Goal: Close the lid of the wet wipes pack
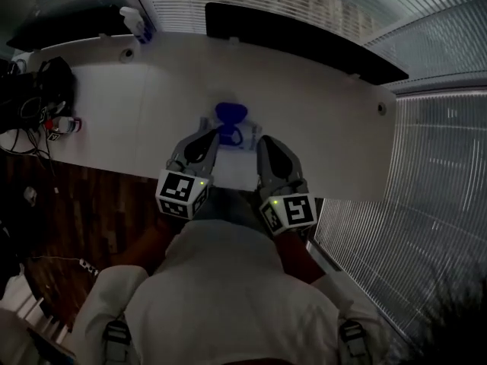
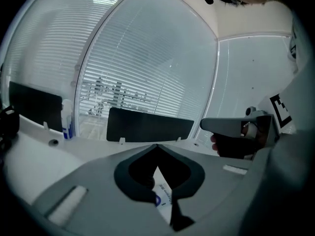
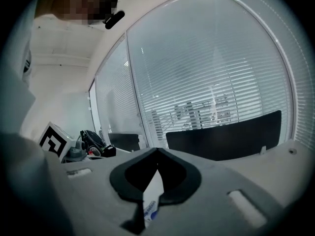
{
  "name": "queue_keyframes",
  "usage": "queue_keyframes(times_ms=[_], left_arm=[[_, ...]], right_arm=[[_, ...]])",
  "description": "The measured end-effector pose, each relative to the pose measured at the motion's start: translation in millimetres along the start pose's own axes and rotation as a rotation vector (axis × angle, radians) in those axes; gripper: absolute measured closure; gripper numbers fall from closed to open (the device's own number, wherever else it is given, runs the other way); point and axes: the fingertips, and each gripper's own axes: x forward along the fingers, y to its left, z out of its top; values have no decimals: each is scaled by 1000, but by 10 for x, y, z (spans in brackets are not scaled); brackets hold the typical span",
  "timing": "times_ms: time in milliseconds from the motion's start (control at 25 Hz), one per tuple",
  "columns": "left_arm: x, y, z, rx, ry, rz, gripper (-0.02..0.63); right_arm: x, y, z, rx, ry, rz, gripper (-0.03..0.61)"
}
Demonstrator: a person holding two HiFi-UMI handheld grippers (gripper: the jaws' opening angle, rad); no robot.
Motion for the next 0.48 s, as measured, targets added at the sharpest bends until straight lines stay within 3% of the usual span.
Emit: queue_keyframes(times_ms=[480], left_arm=[[244, 411, -721, 5, 99, 60, 612]], right_arm=[[376, -102, -671, -21, 140, 11, 578]])
